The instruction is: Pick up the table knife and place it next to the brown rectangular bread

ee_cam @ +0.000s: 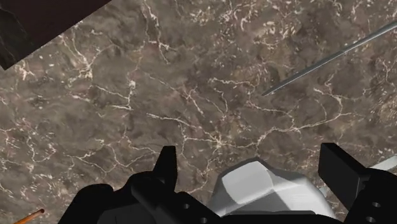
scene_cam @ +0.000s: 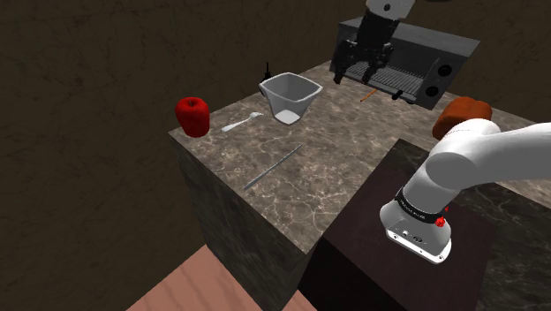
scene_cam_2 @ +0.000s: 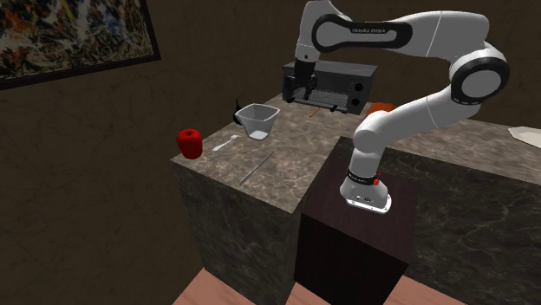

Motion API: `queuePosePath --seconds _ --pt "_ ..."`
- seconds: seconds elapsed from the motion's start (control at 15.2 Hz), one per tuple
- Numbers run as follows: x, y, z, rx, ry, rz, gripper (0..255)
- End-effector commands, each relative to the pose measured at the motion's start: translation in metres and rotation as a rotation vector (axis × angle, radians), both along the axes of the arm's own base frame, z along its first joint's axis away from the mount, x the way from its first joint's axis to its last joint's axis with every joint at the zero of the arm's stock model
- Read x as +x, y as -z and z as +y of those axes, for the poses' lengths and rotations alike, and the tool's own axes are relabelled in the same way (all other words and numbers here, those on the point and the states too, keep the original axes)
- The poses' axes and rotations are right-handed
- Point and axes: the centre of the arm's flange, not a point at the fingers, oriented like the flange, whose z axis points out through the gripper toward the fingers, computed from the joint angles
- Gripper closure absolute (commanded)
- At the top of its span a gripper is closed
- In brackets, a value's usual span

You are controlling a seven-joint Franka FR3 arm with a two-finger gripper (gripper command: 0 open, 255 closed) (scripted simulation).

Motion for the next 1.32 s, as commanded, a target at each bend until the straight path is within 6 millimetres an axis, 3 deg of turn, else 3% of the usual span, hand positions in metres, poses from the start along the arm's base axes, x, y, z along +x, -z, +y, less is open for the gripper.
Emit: queuePosePath --seconds 0.0,0.59,1.25 --pt "-0.004 0.016 0.019 0.009 0.104 0.015 0" --pt "0.013 0.088 0.113 0.044 0.529 0.081 0" --pt "0.071 0.167 0.202 0.083 1.002 0.156 0"
